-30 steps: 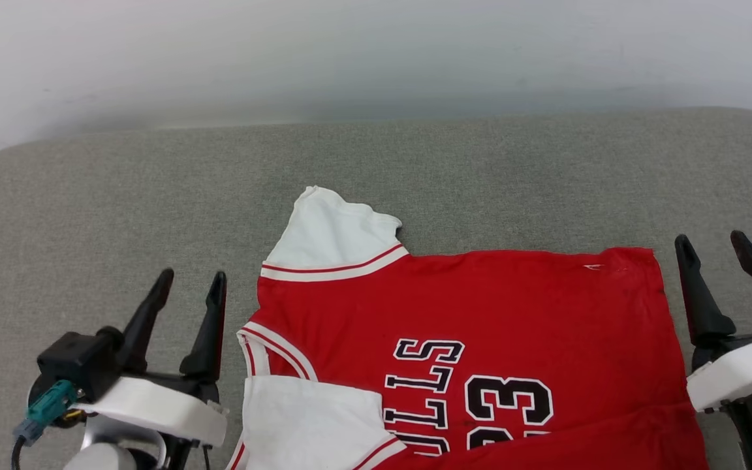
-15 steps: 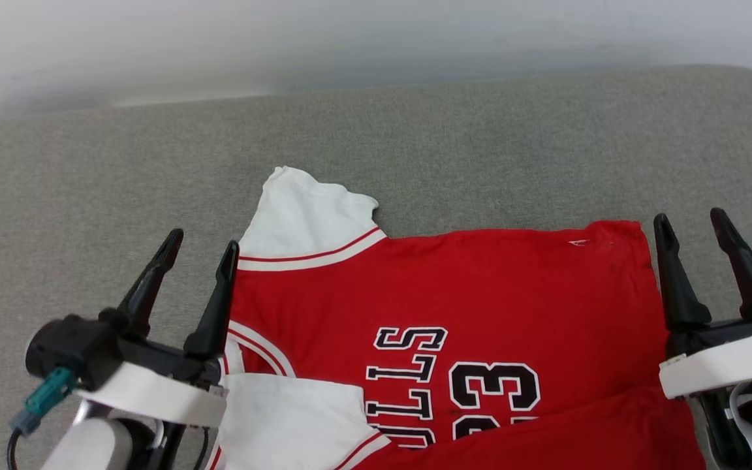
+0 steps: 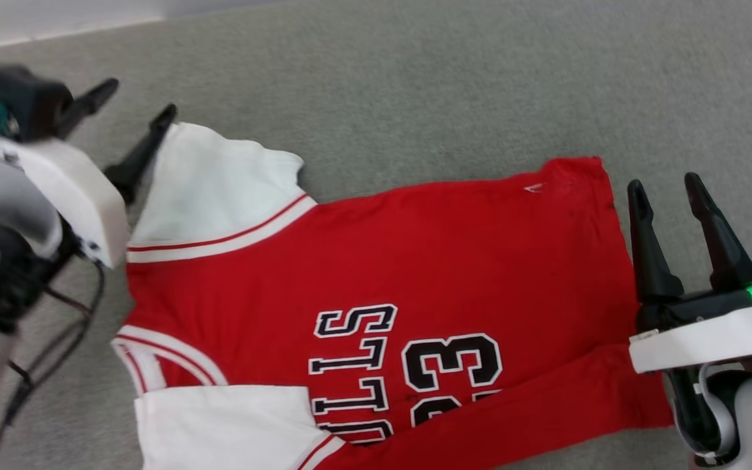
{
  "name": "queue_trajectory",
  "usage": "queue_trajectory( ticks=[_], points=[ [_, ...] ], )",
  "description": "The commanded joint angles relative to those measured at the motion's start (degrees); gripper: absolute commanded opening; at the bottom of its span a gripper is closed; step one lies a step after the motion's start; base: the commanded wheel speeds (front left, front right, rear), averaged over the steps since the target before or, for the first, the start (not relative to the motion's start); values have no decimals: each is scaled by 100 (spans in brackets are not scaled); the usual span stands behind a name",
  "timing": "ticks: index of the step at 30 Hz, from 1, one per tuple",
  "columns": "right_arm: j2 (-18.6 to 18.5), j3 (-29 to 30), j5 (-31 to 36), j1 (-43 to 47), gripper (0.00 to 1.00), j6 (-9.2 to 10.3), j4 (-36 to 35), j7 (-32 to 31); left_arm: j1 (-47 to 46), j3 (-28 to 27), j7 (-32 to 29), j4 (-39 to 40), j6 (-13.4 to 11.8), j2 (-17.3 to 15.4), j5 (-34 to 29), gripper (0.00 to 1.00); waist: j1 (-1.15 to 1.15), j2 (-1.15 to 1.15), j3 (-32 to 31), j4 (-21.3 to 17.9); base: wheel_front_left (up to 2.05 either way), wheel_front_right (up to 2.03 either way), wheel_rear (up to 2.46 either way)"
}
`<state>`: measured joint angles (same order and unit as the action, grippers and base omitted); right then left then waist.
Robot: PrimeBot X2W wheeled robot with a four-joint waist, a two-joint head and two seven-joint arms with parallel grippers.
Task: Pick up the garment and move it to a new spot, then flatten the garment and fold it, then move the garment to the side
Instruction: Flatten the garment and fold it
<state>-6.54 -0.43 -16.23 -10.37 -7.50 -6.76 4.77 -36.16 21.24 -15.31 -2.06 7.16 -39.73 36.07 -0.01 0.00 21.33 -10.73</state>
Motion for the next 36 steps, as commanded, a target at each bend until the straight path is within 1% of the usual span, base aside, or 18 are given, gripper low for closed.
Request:
queue_trajectory(
  ticks=[1, 4, 6, 9, 11, 14, 18, 22, 23, 24, 25, 30, 36],
  points=[
    [67, -44, -56, -113, 100, 2, 48, 53, -290, 63, -280, -122, 20, -117, 123, 100, 1, 0, 319, -309, 0, 0, 0],
    [118, -140, -57, -203, 100, 2, 141, 154, -728, 300, -1138, -445, 26, -413, 410, 100, 1, 0, 475, -466, 0, 0, 0],
    [153, -181, -71, -265, 100, 2, 215, 217, -949, 426, -1810, -671, 28, -538, 682, 100, 1, 0, 553, -543, 0, 0, 0],
    [203, -237, -91, -323, 100, 2, 298, 296, -1160, 479, -2782, -967, -41, -629, 1077, 100, 1, 0, 645, -629, 0, 0, 0],
    [230, -282, -107, -346, 100, 2, 390, 278, -1299, 481, -3159, -1048, -118, -703, 1183, 100, 1, 0, 704, -681, 0, 0, 0],
    [254, -347, -132, -405, 100, 2, 474, 305, -1422, 468, -3419, -1146, -171, -742, 1266, 100, 1, 0, 791, -738, 0, 0, 0],
    [283, -399, -139, -425, 100, 2, 573, 378, -1565, 496, -3490, -1277, -246, -774, 1160, 100, 1, 0, 903, -787, 0, 0, 0],
    [303, -430, -123, -478, 100, 2, 638, 391, -1523, 620, -3524, -1474, -290, -653, 1090, 100, 1, 0, 951, -800, 0, 0, 0],
    [307, -434, -103, -487, 100, 2, 651, 399, -1460, 649, -3516, -1514, -280, -599, 1127, 56, 1, 0, 951, -798, 0, 0, 0],
    [311, -445, -90, -493, 100, 2, 673, 398, -1397, 666, -3483, -1553, -272, -525, 1181, 15, 1, 0, 949, -795, 0, 0, 0],
    [315, -467, -71, -498, 100, 2, 693, 392, -1337, 683, -3432, -1579, -245, -466, 1199, 0, 1, 0, 935, -795, 0, 0, 0],
    [300, -439, -29, -486, 100, 2, 708, 312, -1198, 718, -3035, -1673, -156, -429, 1148, 0, 1, 0, 782, -750, 0, 0, 0],
    [173, -340, 10, -344, 100, 2, 677, 92, -1085, 506, -2125, -1576, -112, -242, 1212, 0, 1, 0, 433, -570, 0, 0, 0]
  ],
)
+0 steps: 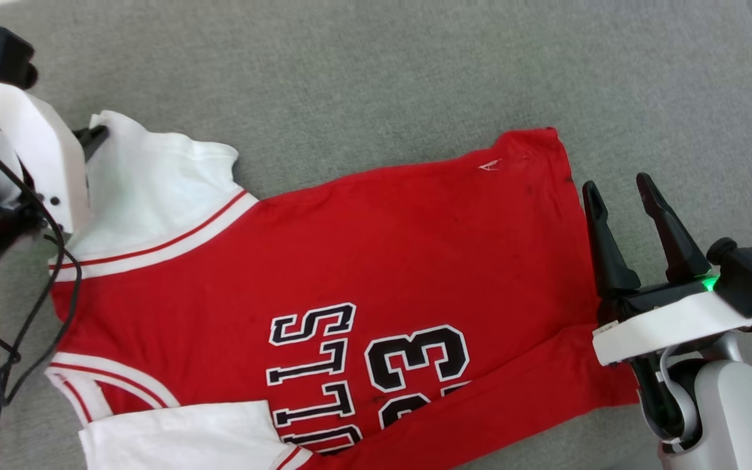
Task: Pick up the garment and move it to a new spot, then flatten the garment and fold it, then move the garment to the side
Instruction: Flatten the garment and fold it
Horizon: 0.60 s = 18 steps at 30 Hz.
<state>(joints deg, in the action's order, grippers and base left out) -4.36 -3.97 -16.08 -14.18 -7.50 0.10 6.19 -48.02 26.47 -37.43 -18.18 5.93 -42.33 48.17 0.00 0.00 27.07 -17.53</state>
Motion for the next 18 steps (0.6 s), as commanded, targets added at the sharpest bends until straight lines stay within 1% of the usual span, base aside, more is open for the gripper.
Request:
queue_trajectory(
  ticks=[1, 5, 8, 12, 16, 18],
  points=[
    [-68, 23, 11, 66, 100, 2, -16, -118, 151, -6, 196, 71, 31, 23, -21, 0, 0, 0, -207, 158, 0, 0, 0],
    [-241, 59, 87, 173, 100, 2, -46, -487, 356, 35, 609, 289, 72, 80, -50, 0, 0, 0, -494, 377, 0, 0, 0],
    [-476, 96, 166, 222, 100, 2, -118, -961, 501, 122, 925, 611, 106, 139, -70, 0, 0, 0, -664, 565, 0, 0, 0],
    [-947, 121, 173, 231, 100, 2, -310, -1895, 704, 264, 1204, 1170, 132, 189, -104, 0, 0, 0, -811, 829, 0, 0, 0],
    [-1499, 158, 80, 28, 100, 2, -501, -3052, 930, 364, 1352, 1745, 126, 162, -167, 0, 0, 0, -833, 1066, 0, 0, 0],
    [-1688, 208, -16, -107, 100, 3, -513, -3639, 1024, 407, 1375, 2057, 106, 118, -225, 0, 0, 0, -792, 1183, 0, 0, 0]
  ],
)
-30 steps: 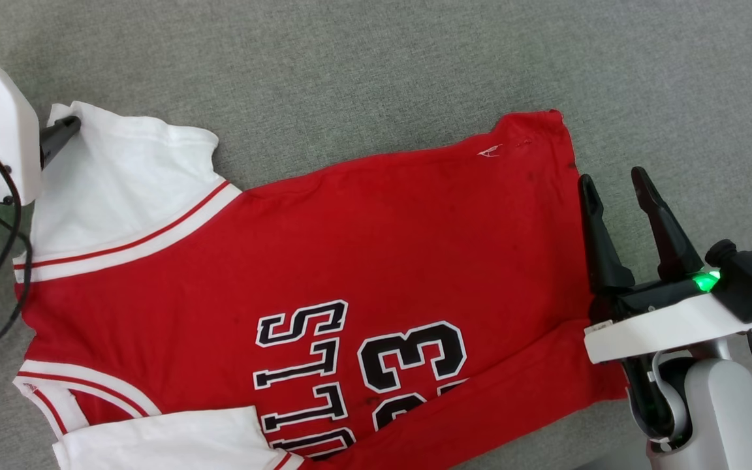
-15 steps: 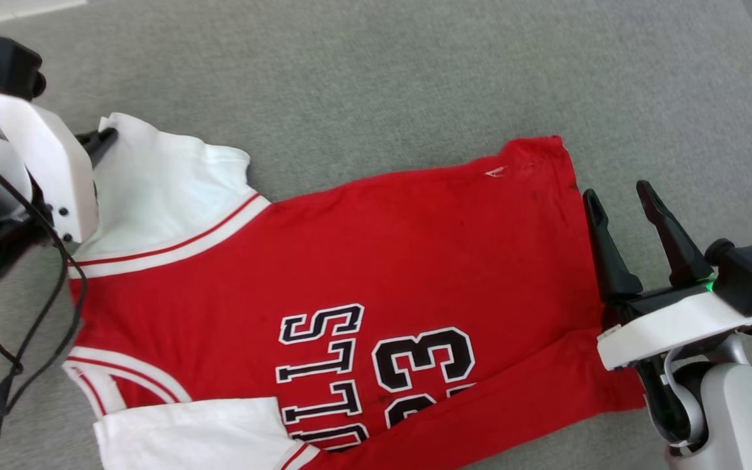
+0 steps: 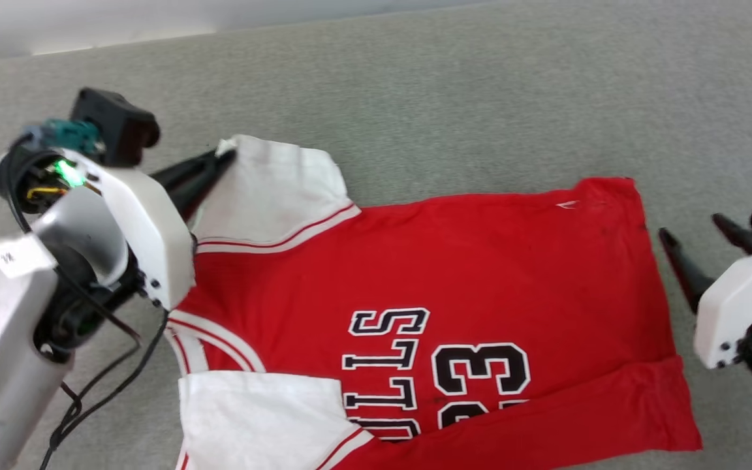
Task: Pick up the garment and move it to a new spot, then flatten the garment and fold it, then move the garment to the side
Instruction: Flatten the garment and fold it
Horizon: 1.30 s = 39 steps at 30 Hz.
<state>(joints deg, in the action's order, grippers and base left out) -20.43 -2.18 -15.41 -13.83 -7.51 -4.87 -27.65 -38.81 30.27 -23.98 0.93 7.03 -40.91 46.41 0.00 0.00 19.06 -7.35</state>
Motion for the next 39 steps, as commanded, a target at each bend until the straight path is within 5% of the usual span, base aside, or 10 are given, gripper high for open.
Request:
queue_trajectory(
  ticks=[1, 15, 31, 34, 39],
  points=[
    [-204, -3, -126, -209, 100, 3, -29, -537, 155, 47, 41, 281, -26, -39, -69, 0, 0, 0, 31, 222, 0, 0, 0],
    [-886, -27, -462, -1300, 100, 4, 364, -3126, 615, 42, 126, 1606, -307, -186, -122, 0, 0, 0, 492, 834, 0, 0, 0],
    [-950, -621, -323, -1264, 100, 0, 1462, -3171, 583, 328, 166, 1907, -322, -24, -343, 0, 0, 0, 905, 1343, 0, 0, 0],
    [-931, -648, -379, -1204, 5, -4, 1584, -2984, 608, 368, 207, 1836, -302, 28, -344, 0, 0, 0, 878, 1375, 0, 0, 0],
    [-1107, -679, -491, -1238, 0, -4, 1608, -2501, 738, 364, 302, 1642, -330, 10, -334, 0, 0, 0, 646, 1321, 0, 0, 0]
  ],
)
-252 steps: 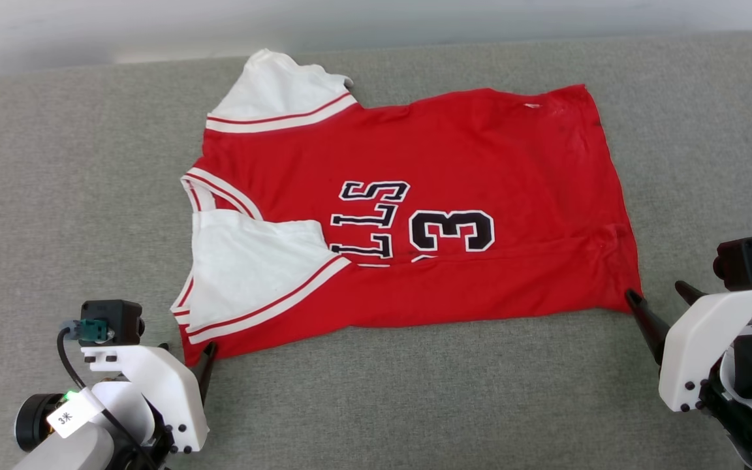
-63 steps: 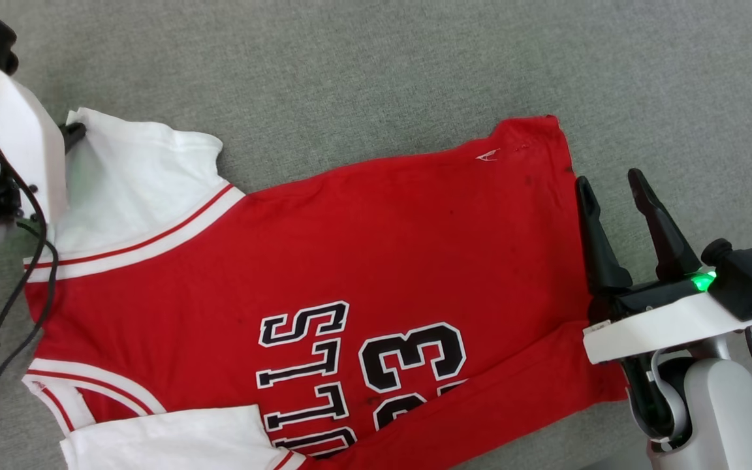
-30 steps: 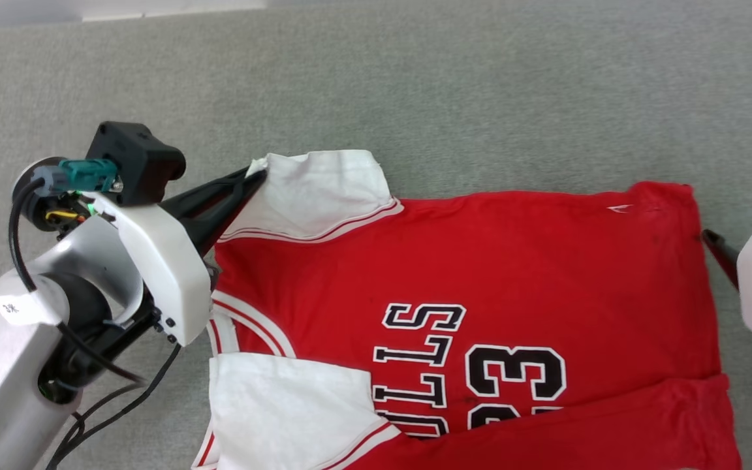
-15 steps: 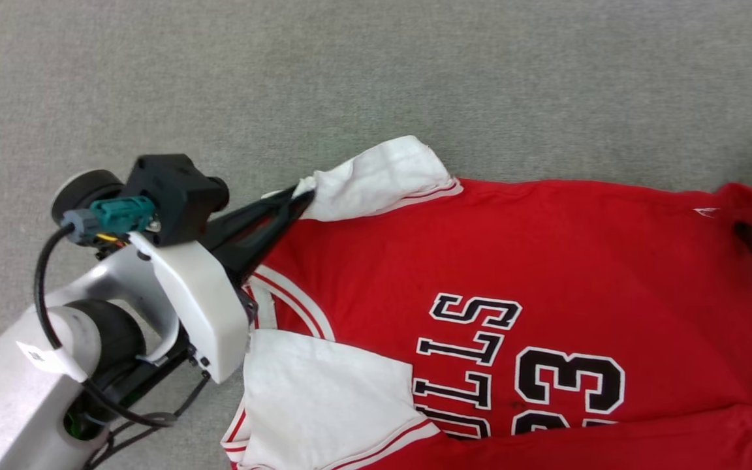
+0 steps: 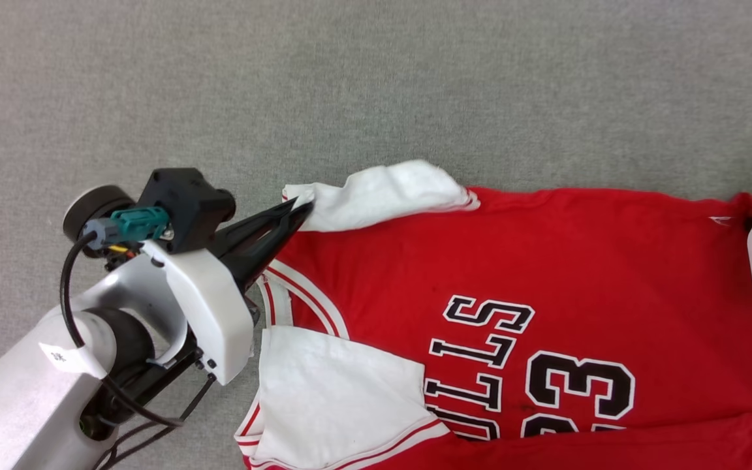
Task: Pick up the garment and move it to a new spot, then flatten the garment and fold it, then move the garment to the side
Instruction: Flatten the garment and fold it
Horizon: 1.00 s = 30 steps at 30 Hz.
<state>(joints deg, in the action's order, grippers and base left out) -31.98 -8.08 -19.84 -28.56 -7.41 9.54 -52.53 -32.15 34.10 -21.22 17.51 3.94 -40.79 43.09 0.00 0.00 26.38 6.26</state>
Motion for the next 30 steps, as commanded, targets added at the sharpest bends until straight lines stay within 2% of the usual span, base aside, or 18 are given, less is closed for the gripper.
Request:
queue_trajectory(
  ticks=[1, 7, 13, 20, 26, 30],
  points=[
    [12, -92, -77, 220, 0, -13, 173, 61, 109, -32, 63, -48, -34, -9, 1, 0, 0, 0, -149, -64, 0, 0, 0],
    [62, 113, -319, 198, 0, -6, 88, 548, 426, -119, 337, -217, -186, -80, -28, 0, 0, 0, -586, -233, 0, 0, 0],
    [123, 398, -591, 569, 0, -6, -206, 945, 876, -219, 510, -193, -357, -163, 138, 0, 0, 0, -1065, -344, 0, 0, 0],
    [298, 801, -942, 1486, 0, -6, -914, 1338, 1657, -271, 635, 154, -721, -432, 201, 0, 0, 0, -1496, -415, 0, 0, 0],
    [447, 923, -1064, 2338, 0, -6, -1361, 1515, 2464, -291, 746, 454, -986, -763, 258, 0, 0, 0, -1631, -454, 0, 0, 0],
    [357, 835, -1074, 2785, 0, -6, -1448, 1507, 2928, -300, 836, 507, -1116, -897, 345, 0, 0, 0, -1663, -460, 0, 0, 0]
  ],
)
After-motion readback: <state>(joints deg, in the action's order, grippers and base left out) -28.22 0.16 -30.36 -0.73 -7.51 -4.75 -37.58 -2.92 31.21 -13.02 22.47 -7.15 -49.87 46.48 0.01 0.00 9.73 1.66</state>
